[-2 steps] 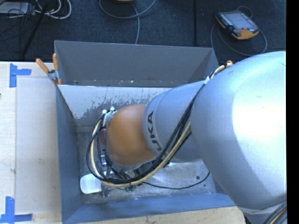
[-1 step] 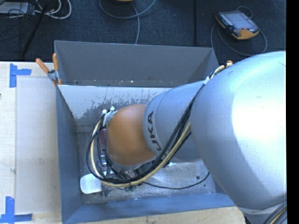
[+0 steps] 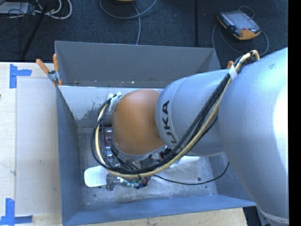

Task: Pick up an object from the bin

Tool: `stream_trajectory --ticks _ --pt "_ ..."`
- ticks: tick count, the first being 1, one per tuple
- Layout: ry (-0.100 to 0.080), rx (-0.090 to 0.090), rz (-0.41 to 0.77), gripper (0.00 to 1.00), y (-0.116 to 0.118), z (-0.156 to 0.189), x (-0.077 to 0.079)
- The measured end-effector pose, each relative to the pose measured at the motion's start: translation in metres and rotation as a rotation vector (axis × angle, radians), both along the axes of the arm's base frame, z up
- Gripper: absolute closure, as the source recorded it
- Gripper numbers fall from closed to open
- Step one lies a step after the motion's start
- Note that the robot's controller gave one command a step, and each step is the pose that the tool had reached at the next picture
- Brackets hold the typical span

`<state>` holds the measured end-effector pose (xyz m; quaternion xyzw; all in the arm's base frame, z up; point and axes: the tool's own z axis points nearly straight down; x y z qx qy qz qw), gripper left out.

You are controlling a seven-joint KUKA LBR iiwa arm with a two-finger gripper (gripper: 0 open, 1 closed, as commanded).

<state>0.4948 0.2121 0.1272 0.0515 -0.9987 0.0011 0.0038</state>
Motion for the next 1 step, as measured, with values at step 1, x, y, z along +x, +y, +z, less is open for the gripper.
stream_trajectory --ticks 1 --pt "-0.003 0.001 0.048 1.0 0.0082 0.0743 -0.014"
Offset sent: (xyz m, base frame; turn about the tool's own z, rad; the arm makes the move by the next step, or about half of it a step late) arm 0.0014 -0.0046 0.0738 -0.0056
